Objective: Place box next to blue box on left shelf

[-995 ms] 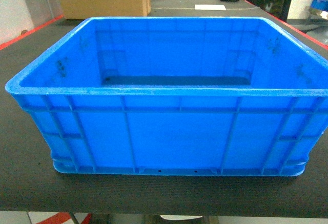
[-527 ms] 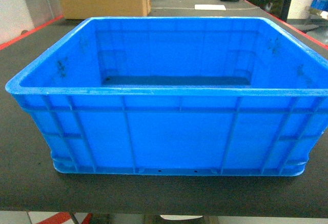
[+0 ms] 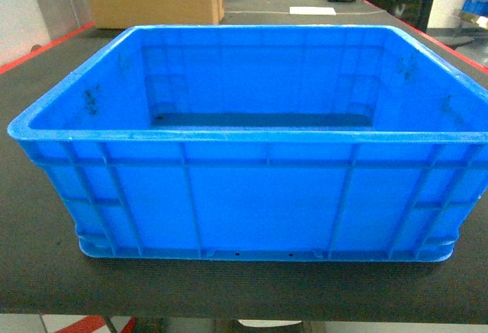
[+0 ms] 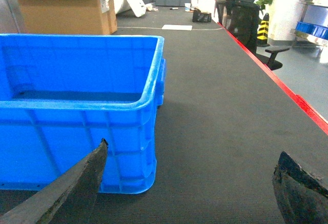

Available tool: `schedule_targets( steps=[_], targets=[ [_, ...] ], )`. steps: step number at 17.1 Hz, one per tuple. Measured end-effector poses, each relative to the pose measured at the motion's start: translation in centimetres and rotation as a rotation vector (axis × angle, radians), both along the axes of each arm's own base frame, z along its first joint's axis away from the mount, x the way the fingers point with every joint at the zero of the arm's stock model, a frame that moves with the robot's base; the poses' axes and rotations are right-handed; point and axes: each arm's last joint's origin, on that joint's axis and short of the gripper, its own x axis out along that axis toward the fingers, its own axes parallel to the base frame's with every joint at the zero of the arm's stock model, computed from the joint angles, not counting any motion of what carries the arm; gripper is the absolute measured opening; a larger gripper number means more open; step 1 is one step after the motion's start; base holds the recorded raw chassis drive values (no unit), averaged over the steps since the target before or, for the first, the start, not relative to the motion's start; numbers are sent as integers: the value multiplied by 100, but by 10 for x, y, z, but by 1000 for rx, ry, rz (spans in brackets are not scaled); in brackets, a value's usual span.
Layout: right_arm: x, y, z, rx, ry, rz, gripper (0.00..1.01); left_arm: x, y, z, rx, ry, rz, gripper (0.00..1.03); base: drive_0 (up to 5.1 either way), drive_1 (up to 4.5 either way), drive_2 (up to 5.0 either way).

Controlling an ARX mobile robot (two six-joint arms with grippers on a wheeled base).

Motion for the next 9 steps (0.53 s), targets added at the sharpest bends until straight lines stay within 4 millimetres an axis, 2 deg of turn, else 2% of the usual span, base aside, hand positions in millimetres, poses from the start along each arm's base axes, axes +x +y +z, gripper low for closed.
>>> schedule_targets(
  steps=[7, 9],
  targets=[
    [0, 0, 0, 0, 0, 0, 98, 0, 0, -2, -3, 33, 8, 98, 0, 0, 0],
    [3, 2, -2, 5, 145, -42, 98, 7, -2, 0, -13, 151, 53, 98, 0, 0, 0]
  ],
)
